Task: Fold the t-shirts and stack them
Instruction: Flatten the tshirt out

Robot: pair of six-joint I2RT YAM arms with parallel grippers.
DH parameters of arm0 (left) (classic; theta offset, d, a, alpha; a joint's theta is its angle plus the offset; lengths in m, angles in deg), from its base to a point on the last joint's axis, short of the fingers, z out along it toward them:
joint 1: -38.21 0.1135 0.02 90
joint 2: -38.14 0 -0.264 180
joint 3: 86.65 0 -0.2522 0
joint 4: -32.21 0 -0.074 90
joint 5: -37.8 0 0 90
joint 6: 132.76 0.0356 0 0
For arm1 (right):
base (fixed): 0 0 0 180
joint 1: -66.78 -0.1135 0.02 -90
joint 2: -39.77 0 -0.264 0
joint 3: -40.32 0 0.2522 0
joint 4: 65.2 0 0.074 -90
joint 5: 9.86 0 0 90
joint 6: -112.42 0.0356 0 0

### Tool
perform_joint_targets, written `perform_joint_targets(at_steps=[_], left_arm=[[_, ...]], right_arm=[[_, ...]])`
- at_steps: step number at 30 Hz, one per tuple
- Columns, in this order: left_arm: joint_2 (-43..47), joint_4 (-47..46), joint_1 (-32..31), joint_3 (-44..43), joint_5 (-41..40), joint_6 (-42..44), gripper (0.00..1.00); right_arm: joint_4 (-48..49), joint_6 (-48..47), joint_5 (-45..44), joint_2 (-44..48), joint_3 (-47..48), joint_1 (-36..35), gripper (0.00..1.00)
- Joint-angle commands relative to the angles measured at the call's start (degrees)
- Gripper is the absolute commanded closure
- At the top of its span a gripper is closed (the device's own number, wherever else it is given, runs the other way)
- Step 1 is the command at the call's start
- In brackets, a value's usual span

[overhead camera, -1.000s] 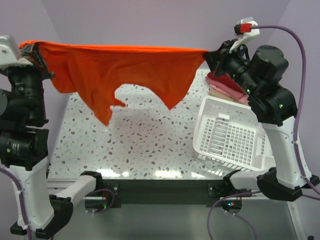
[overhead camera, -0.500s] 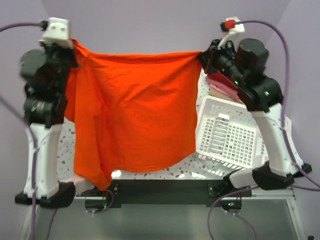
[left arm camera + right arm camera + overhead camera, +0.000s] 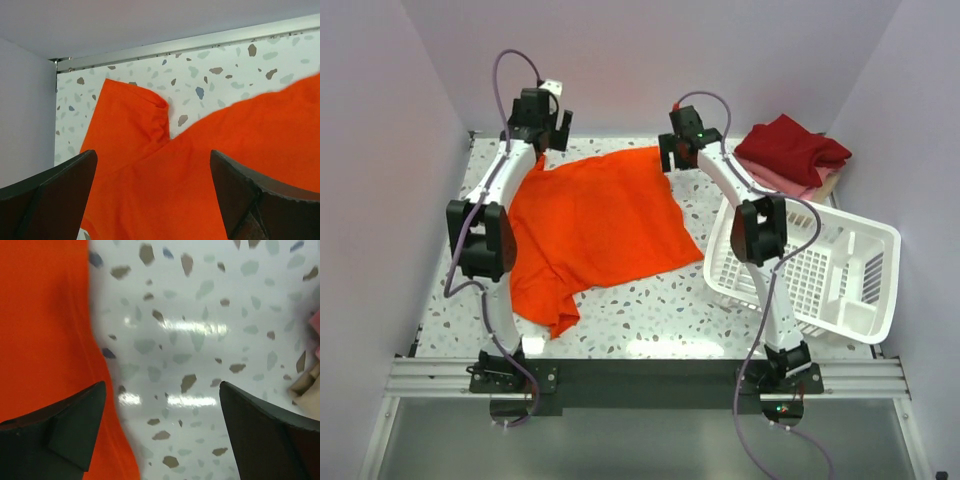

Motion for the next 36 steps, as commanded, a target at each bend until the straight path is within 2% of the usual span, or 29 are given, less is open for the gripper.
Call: perform_joint_targets(at_steps=[1, 2, 5, 9, 14, 17, 23, 29, 36], left_arm=[[9.6, -0.2, -0.9, -2.9, -0.5, -6.2, 0.0], [10.8, 1.4, -1.0, -0.9, 0.5, -7.2, 0.0], [15.9, 5.4, -0.9, 8.0, 0.3, -12.9, 0.0], [22.5, 12.6, -0.7, 18.4, -1.0, -21.0, 0.0], [28.1, 18.0, -0.1, 29.0, -0.4, -29.0, 0.0], [31.9, 16.6, 1.2, 38.1, 0.4, -31.3, 0.0], [34.7, 14.9, 4.6, 46.5, 1.8, -33.1, 0.0], [34.6, 10.0, 9.0, 53.3, 4.4, -33.7, 0.0], [29.7, 4.6, 13.3, 56.0, 6.8, -32.5, 0.0]], right_arm=[[5.9, -0.1, -3.0, 17.8, -11.3, 0.2, 0.01], [8.6, -0.2, -2.0, 22.1, -17.6, 0.1, 0.01], [8.2, 0.0, 4.5, 26.4, -24.4, -0.4, 0.01], [7.3, 0.4, 12.3, 32.3, -31.4, -3.0, 0.01], [8.9, 1.6, 22.1, 34.5, -38.3, -7.6, 0.02], [9.7, 1.1, 24.2, 33.1, -39.5, -11.9, 0.02], [10.6, 4.3, 27.8, 27.1, -39.3, -15.1, 0.03], [9.9, 5.6, 27.0, 23.5, -39.9, -15.7, 0.04], [9.9, 6.4, 25.3, 21.3, -43.3, -16.4, 0.04]])
